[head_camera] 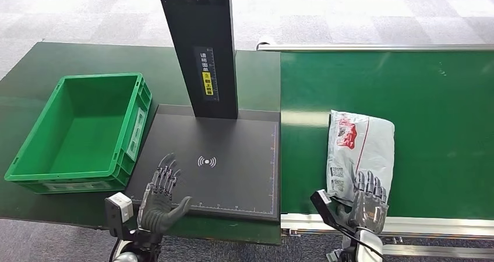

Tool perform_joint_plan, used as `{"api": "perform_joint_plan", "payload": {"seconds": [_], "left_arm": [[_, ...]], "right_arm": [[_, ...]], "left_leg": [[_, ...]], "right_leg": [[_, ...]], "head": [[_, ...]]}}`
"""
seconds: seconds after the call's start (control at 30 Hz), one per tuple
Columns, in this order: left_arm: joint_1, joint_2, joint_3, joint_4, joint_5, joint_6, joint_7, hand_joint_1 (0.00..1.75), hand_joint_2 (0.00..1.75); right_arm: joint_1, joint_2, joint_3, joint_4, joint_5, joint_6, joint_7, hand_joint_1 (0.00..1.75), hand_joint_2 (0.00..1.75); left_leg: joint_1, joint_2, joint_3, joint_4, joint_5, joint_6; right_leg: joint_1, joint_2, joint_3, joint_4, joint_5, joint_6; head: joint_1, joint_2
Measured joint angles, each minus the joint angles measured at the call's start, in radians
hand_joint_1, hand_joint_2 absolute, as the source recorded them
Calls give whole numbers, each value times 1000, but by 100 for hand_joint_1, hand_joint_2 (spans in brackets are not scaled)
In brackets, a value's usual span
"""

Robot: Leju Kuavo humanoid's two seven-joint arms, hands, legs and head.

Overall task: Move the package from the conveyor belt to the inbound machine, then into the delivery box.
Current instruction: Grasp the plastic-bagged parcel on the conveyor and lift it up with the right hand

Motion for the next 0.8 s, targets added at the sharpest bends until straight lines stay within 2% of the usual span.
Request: {"api": "perform_joint_plan", "payload": {"seconds": [0.03,0.17,0.3,0.8], "left_arm": [[1,0,1,-3,0,0,1,0,175],[5,-2,4,-9,0,0,4,0,175],[12,-4,6,-19,-3,-1,9,0,175],[29,-8,10,-33,-9,-8,19,0,175]], "right_arm": [[2,0,-4,-3,2,0,4,0,175],[9,1,-14,-10,6,0,10,175,175],[25,4,-30,-21,10,8,16,175,175],[76,32,-88,-73,-12,47,-53,175,175]], "left_leg": [[0,0,0,0,0,0],[0,0,0,0,0,0],[0,0,0,0,0,0],[0,-1,-4,0,-1,-1]], "right_leg": [[0,0,0,0,0,0],[0,0,1,0,0,0],[0,-1,0,0,0,0],[0,-2,-4,0,-1,-1]], "head": [[0,0],[0,0],[0,0],[0,0]]}}
